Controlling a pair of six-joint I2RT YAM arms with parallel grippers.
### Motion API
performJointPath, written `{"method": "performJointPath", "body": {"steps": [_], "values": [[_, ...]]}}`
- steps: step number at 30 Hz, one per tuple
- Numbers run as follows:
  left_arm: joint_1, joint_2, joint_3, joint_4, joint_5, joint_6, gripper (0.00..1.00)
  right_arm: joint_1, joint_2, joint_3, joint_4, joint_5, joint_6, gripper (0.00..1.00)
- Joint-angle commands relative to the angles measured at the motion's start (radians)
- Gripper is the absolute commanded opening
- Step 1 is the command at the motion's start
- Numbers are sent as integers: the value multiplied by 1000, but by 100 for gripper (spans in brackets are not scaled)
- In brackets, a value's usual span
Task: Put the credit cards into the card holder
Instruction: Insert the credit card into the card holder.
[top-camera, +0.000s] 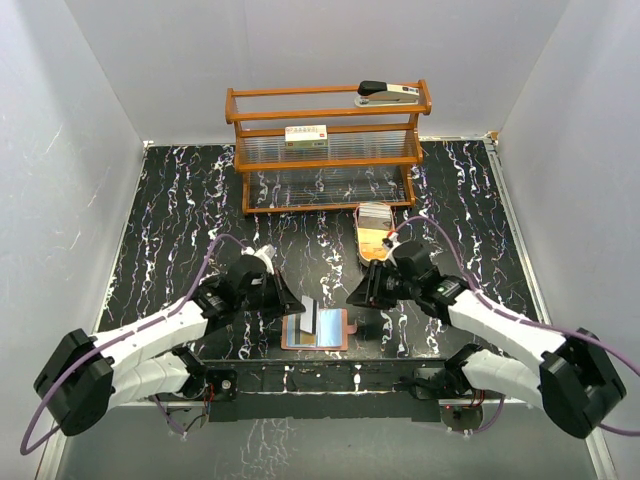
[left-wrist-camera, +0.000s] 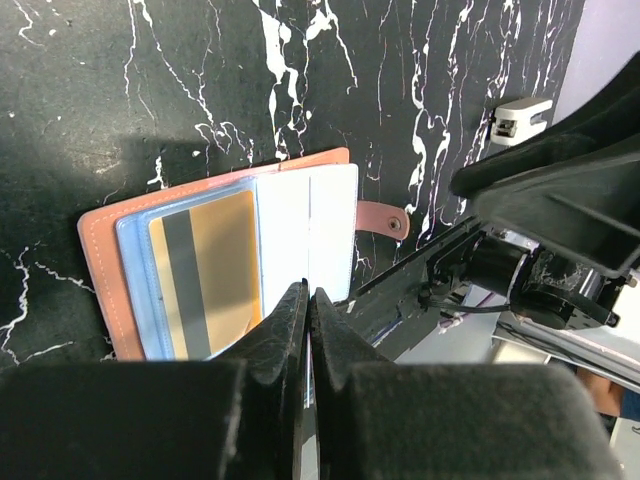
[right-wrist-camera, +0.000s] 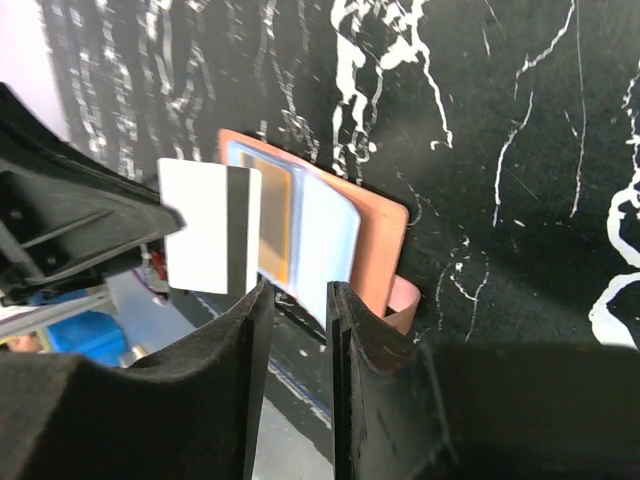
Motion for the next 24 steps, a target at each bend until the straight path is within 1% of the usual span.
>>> {"method": "performJointPath", "body": {"steps": [1,5,9,13,17,24], "values": [[-3,34,-8,56,52,32,0,80,93,68,16,103,-41,26],[-3,64,-22,78,78,27,0,177,177,125,3,166,-42,26],[-3,72,-34,91,81,19,0,224,239,166,-8,213,-49,23],[-3,84,-37,82,79,18,0,241,287,192,-23,228,-69,21],[-3,98,-63,127,93,-4,0,252,320,200,-36,251,-85,19],[-3,105,-68,123,84,-1,0,257,370,181,-48,281,-106,17]]}}
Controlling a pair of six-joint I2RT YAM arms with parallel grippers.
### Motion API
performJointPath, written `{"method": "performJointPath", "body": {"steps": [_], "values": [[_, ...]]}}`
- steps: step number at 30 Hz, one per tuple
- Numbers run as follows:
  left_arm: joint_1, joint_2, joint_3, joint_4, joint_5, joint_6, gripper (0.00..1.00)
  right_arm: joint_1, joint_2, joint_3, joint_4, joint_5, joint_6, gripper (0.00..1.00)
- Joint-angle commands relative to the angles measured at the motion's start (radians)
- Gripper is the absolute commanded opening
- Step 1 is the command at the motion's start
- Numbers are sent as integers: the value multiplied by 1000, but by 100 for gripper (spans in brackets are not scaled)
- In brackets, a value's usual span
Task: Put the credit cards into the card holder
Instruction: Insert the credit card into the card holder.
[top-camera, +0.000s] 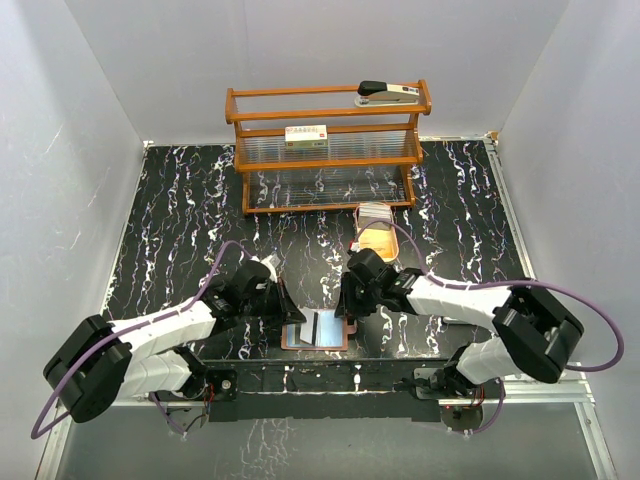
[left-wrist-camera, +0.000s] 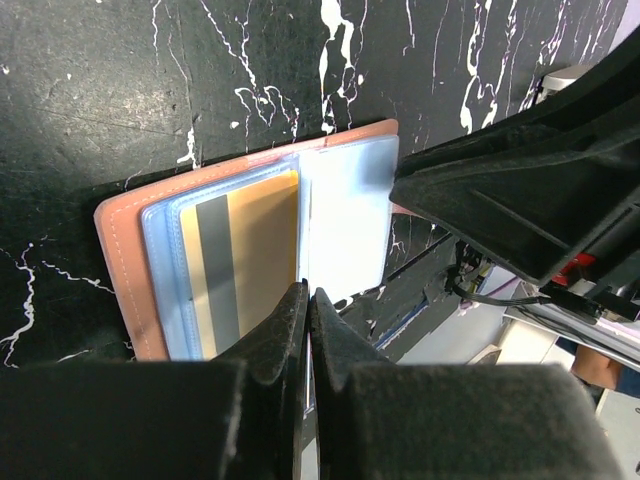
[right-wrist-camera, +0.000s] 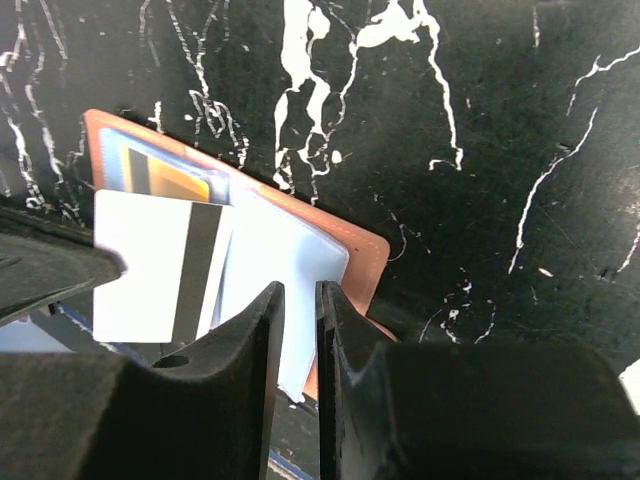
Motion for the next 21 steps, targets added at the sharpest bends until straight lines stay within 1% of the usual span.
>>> {"method": "performJointPath", "body": {"steps": [1,7,17,21], "values": [[-3,-4,-7,25,10,-3,0,9,32,21,9,42,-29,17],[-2,3,-27,62,11,-11,0,27,80,23,-11,62,-40,14],[-3,27,-36,51,-20,40,0,45,83,26,-23,95,-40,13],[-2,50,-47,74,-19,41,0,45,81,23,-28,99,-41,13]]}}
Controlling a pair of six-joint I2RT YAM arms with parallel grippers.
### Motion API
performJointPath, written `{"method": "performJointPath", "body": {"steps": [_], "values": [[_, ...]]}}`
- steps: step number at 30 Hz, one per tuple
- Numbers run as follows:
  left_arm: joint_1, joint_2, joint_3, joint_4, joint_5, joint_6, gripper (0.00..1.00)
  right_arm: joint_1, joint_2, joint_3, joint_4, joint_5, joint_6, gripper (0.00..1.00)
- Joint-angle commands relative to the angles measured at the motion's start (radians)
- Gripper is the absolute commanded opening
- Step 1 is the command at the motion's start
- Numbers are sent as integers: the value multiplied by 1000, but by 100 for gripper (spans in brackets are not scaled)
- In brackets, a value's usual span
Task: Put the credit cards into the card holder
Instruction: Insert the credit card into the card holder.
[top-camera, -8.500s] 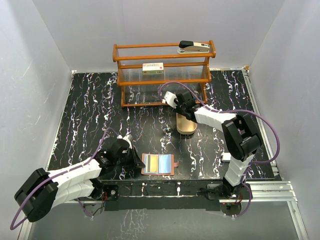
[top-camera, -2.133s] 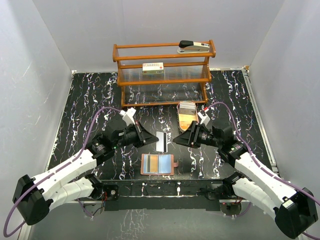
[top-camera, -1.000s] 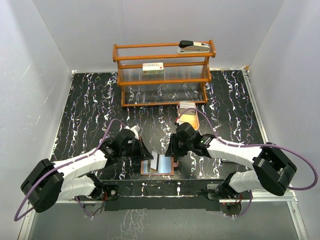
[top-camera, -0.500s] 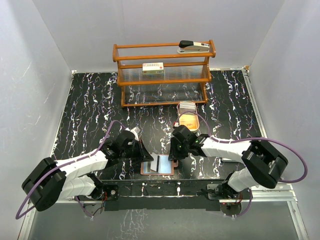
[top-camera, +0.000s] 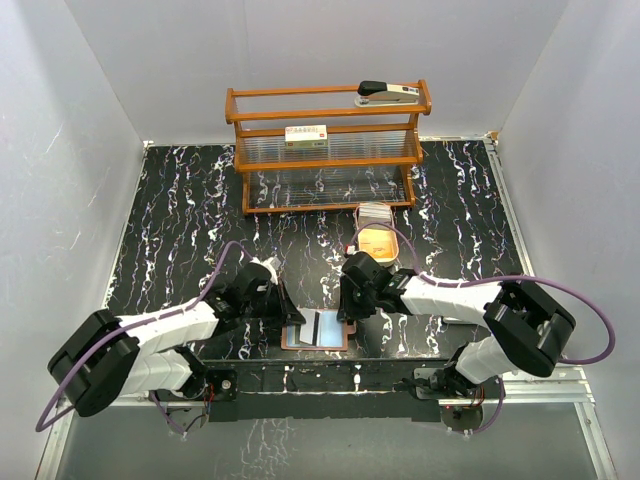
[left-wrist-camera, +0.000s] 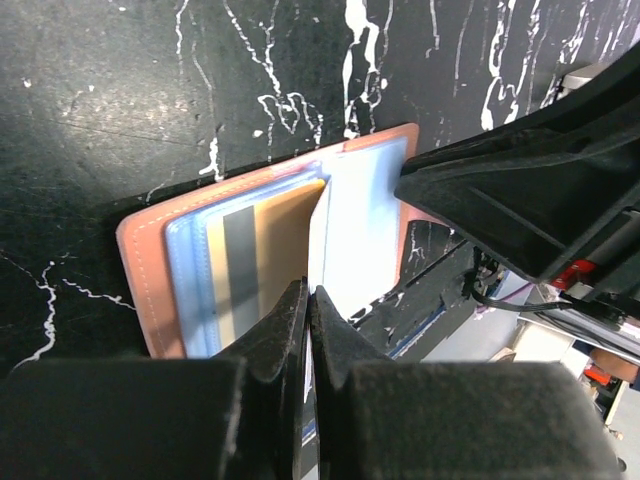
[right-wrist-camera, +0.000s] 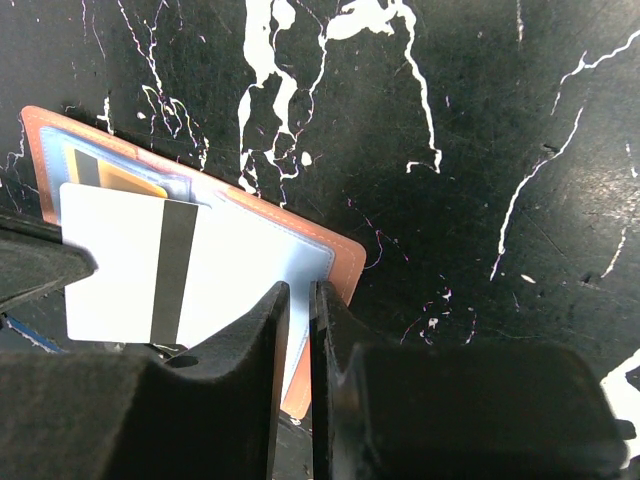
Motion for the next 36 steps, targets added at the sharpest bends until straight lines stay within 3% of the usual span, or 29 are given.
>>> {"method": "performJointPath", "body": {"steps": [1,36], "values": [[-3,27,-22,18,-12,25,0,13,20,8,-10,40,-13,13],[-3,97,-42,94,-76,5,0,13,7,-2,-15,64,3,13]]}}
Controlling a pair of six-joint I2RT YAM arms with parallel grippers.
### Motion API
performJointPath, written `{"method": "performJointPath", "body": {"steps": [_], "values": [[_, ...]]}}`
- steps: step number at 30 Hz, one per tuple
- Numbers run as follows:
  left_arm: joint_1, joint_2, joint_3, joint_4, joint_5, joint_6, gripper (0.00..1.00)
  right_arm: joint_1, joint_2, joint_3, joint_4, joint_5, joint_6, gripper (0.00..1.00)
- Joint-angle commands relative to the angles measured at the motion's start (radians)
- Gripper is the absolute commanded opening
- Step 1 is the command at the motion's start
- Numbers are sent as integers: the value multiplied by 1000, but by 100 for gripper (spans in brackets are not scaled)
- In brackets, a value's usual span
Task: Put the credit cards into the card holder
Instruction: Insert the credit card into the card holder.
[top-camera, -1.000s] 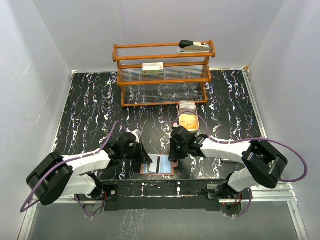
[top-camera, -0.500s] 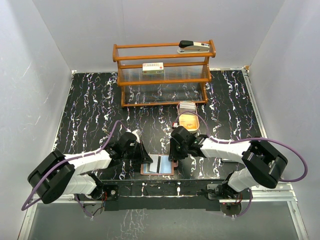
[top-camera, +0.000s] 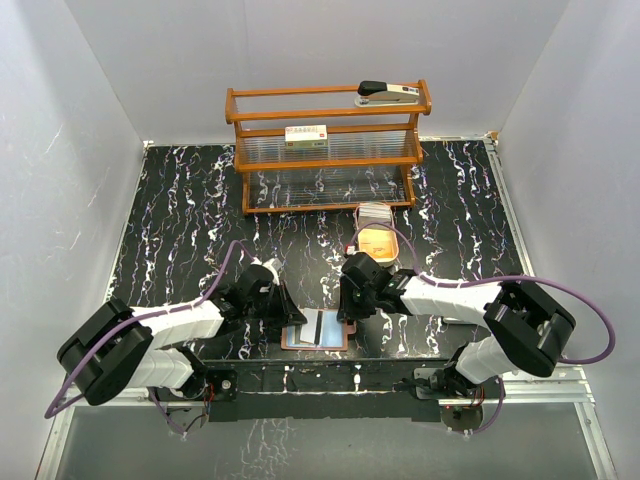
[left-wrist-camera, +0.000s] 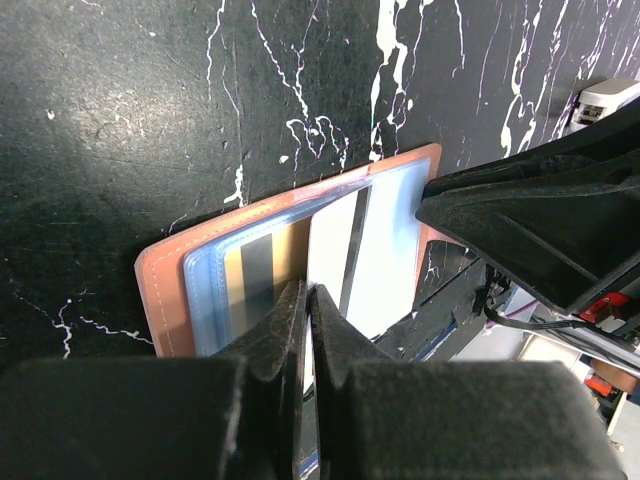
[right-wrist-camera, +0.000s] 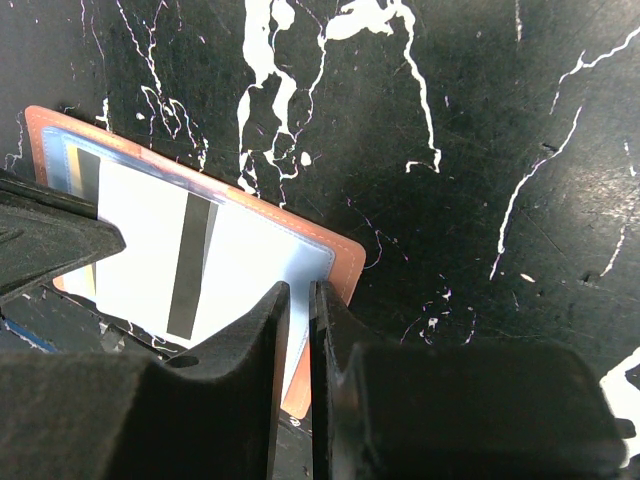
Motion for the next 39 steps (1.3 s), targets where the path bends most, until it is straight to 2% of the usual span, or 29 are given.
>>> {"method": "performJointPath", "body": {"steps": [1,22,28,35,39], "values": [[-3,11,-22,4,-43,6,0,9,8,-3,-15,55,1,13],[-41,6,-88,99,-87,-80,0,9,-16,-20,-15,67,28,13],[-50,-17,-72,50,-117,-85,0,9,-42,27,-62,70,29,17],[-50,-65,-17,-45,-122,-65,28,9,-119,54,-86,26,37,23],[-52,-69,-7,-71,-102,-70,37,11,-117,50,-91,14,37,23]]}}
